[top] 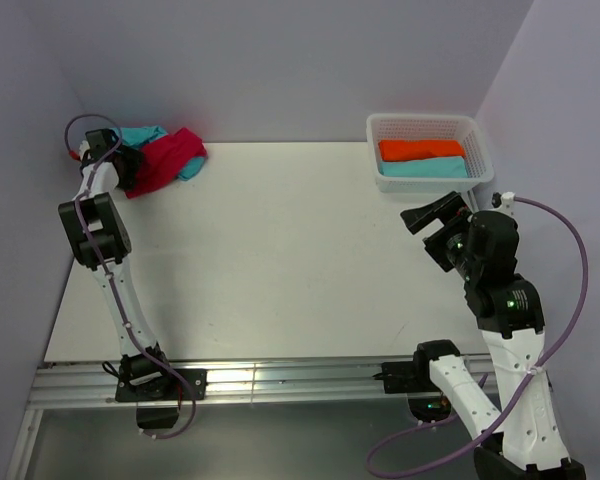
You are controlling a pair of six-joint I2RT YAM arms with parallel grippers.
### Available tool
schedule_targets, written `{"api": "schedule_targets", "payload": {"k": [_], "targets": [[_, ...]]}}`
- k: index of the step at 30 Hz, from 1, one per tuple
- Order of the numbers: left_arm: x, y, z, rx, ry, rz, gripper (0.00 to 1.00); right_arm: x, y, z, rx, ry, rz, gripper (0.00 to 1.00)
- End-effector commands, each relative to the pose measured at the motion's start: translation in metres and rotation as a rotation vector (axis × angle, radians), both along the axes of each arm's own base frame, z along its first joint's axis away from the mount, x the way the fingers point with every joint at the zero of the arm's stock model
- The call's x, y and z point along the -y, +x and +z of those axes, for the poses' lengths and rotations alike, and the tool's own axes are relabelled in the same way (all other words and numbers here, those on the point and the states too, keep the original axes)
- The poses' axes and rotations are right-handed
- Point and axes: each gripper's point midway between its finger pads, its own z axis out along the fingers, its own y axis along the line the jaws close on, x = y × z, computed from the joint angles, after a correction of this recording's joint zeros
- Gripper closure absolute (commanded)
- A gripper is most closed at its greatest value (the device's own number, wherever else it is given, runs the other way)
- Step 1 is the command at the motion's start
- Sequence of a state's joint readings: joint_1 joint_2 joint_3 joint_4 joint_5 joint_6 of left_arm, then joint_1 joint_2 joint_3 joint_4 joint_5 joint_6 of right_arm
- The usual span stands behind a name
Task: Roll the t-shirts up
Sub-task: Grab a tshirt with the left arm, then move the tshirt to the center of the board
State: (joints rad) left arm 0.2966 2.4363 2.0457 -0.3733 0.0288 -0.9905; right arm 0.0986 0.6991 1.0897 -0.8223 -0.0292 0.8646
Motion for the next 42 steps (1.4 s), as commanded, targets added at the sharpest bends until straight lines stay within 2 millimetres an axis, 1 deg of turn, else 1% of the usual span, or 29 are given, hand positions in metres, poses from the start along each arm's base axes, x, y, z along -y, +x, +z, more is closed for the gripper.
{"api": "schedule_targets", "payload": {"k": [1, 3, 4, 6, 7, 10, 11, 13, 14, 16, 17, 19, 20, 22, 23, 25, 26, 28, 29, 30, 31, 32, 33, 34, 35, 36, 37, 40, 42], "targets": [[-0.005, 0.021, -0.004, 0.071, -0.022, -0.003, 0.29, 0.0, 0.002, 0.005, 0.035, 0.038, -0.023, 0.0], [-0.007, 0.022, -0.015, 0.075, -0.042, -0.002, 0.49, -0.002, 0.002, 0.004, 0.033, 0.058, -0.026, 0.0], [-0.006, 0.022, -0.019, 0.075, -0.051, -0.011, 0.77, -0.003, 0.003, 0.006, 0.043, 0.067, -0.021, 0.0], [-0.007, 0.024, -0.023, 0.075, -0.056, -0.027, 0.98, -0.003, 0.004, 0.006, 0.044, 0.071, -0.024, 0.0], [-0.006, 0.026, -0.022, 0.079, -0.055, -0.033, 1.0, -0.002, 0.005, 0.007, 0.043, 0.071, -0.031, 0.0], [-0.003, 0.026, 0.007, 0.118, -0.047, -0.054, 1.0, -0.001, 0.005, 0.015, 0.06, 0.07, -0.04, 0.0], [-0.002, 0.025, 0.035, 0.154, -0.029, -0.058, 1.0, 0.0, 0.005, 0.018, 0.07, 0.068, -0.044, 0.0], [0.0, 0.022, 0.073, 0.216, -0.008, -0.069, 1.0, 0.0, 0.004, 0.022, 0.095, 0.064, -0.039, 0.0], [0.007, 0.014, 0.112, 0.271, 0.0, -0.089, 1.0, 0.0, 0.004, 0.022, 0.101, 0.059, -0.033, 0.0], [0.014, 0.005, 0.153, 0.325, 0.013, -0.109, 1.0, -0.001, 0.005, 0.023, 0.115, 0.042, -0.017, 0.0], [0.025, -0.005, 0.195, 0.382, 0.039, -0.137, 1.0, -0.002, 0.005, 0.022, 0.115, 0.039, -0.006, 0.0], [0.044, -0.018, 0.235, 0.441, 0.055, -0.191, 1.0, -0.005, 0.006, 0.022, 0.122, 0.03, 0.015, 0.0], [0.069, -0.034, 0.277, 0.519, 0.087, -0.245, 1.0, -0.006, 0.005, 0.024, 0.129, 0.029, 0.028, 0.0], [0.097, -0.056, 0.314, 0.587, 0.113, -0.306, 0.99, -0.013, 0.004, 0.028, 0.146, 0.019, 0.077, 0.0], [0.126, -0.081, 0.349, 0.65, 0.135, -0.352, 1.0, -0.015, 0.004, 0.033, 0.159, 0.015, 0.095, 0.0], [0.152, -0.11, 0.378, 0.699, 0.143, -0.386, 1.0, -0.021, 0.003, 0.035, 0.164, 0.013, 0.134, 0.0], [0.176, -0.141, 0.403, 0.736, 0.133, -0.411, 1.0, -0.022, 0.003, 0.039, 0.171, 0.011, 0.146, 0.0], [0.196, -0.172, 0.426, 0.785, 0.117, -0.41, 1.0, -0.028, 0.003, 0.04, 0.159, 0.005, 0.187, 0.0], [0.218, -0.206, 0.445, 0.835, 0.06, -0.424, 1.0, -0.03, 0.003, 0.046, 0.169, 0.006, 0.2, 0.0], [0.229, -0.223, 0.456, 0.879, 0.029, -0.434, 1.0, -0.031, 0.004, 0.045, 0.158, 0.004, 0.209, 0.0], [0.235, -0.24, 0.466, 0.914, -0.003, -0.436, 1.0, -0.033, 0.004, 0.047, 0.158, -0.001, 0.227, 0.01], [0.246, -0.269, 0.479, 0.959, -0.059, -0.437, 1.0, -0.034, 0.002, 0.054, 0.173, -0.003, 0.238, 0.01], [0.249, -0.281, 0.486, 0.979, -0.074, -0.431, 1.0, -0.036, 0.003, 0.053, 0.165, -0.014, 0.259, 0.01], [0.252, -0.301, 0.499, 1.021, -0.086, -0.437, 1.0, -0.036, 0.002, 0.061, 0.179, -0.022, 0.264, 0.01], [0.263, -0.309, 0.503, 1.03, -0.111, -0.455, 0.99, -0.037, 0.002, 0.061, 0.175, -0.028, 0.269, 0.01], [0.265, -0.313, 0.503, 1.024, -0.12, -0.459, 1.0, -0.037, 0.002, 0.059, 0.158, -0.03, 0.274, 0.01], [0.268, -0.313, 0.498, 0.996, -0.127, -0.462, 1.0, -0.037, 0.001, 0.059, 0.157, -0.038, 0.282, 0.01], [0.278, -0.3, 0.483, 0.956, -0.153, -0.481, 1.0, -0.041, 0.001, 0.057, 0.149, -0.034, 0.304, 0.01], [0.294, -0.284, 0.494, 0.984, -0.189, -0.538, 1.0, -0.042, 0.003, 0.051, 0.137, -0.034, 0.317, 0.01]]}}
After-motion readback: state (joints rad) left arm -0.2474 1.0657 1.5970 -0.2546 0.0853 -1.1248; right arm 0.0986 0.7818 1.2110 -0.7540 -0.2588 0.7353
